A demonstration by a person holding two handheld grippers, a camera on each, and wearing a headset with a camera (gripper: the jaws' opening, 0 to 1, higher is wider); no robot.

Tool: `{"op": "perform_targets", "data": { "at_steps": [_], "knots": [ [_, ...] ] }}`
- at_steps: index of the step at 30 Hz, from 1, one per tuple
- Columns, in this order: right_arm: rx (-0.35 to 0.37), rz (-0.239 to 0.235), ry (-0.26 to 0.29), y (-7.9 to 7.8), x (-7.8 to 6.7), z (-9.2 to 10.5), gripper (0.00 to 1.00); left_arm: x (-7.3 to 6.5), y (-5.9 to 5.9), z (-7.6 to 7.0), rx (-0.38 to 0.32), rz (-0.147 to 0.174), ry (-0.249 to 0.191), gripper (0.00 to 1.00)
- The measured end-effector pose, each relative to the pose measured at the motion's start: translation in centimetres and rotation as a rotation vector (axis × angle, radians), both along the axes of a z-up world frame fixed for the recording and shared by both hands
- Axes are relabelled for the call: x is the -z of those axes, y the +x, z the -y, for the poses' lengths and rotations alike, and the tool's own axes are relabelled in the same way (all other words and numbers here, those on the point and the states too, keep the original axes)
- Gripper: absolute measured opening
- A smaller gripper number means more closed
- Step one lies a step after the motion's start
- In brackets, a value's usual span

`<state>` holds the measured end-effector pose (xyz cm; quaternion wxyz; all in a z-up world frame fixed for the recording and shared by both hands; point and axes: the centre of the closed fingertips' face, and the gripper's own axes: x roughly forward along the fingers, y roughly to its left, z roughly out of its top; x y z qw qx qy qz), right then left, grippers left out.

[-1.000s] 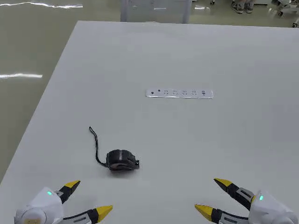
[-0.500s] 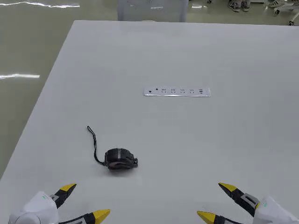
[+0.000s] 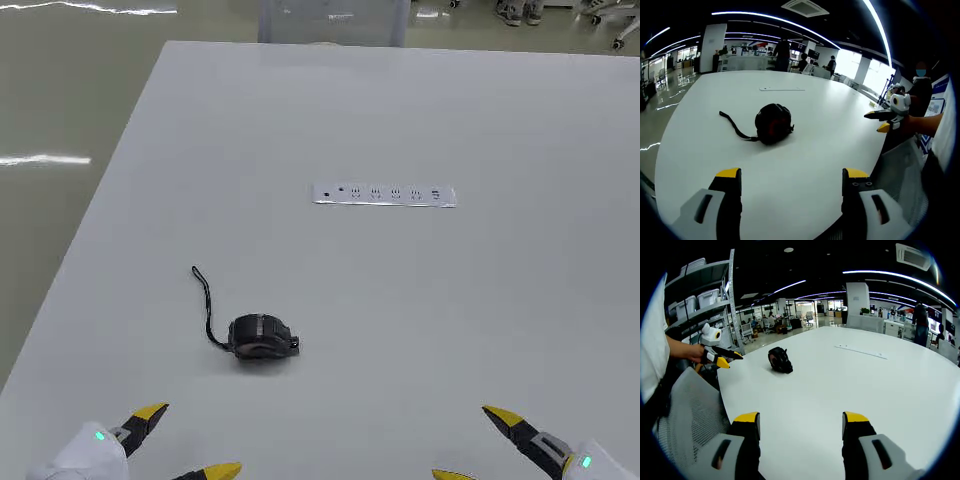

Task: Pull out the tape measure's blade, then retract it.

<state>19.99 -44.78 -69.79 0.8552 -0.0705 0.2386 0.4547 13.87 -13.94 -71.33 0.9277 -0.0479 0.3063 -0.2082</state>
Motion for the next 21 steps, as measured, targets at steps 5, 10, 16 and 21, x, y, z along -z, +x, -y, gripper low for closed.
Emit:
{"op": "perform_targets", "data": {
  "at_steps": [5,10,16,21],
  "knots": [
    [0.006,-0.005,-0.001,-0.5,0.1,0.2,0.67,-0.3,-0.4,-0.2,-0.010,0.005,-0.002,0.81],
    [0.010,-0.009,-0.002,-0.9,0.2,0.4,0.68,-0.2,-0.7,-0.6,-0.020,0.009,-0.001,0.82],
    [0.013,-0.013,0.005,-1.1,0.1,0.6,0.69,-0.5,-0.9,-1.0,-0.030,0.014,-0.008,0.82],
    [0.013,-0.015,0.006,-1.1,0.2,0.7,0.69,-0.4,-0.9,-1.2,-0.030,0.013,-0.008,0.82]
  ]
}}
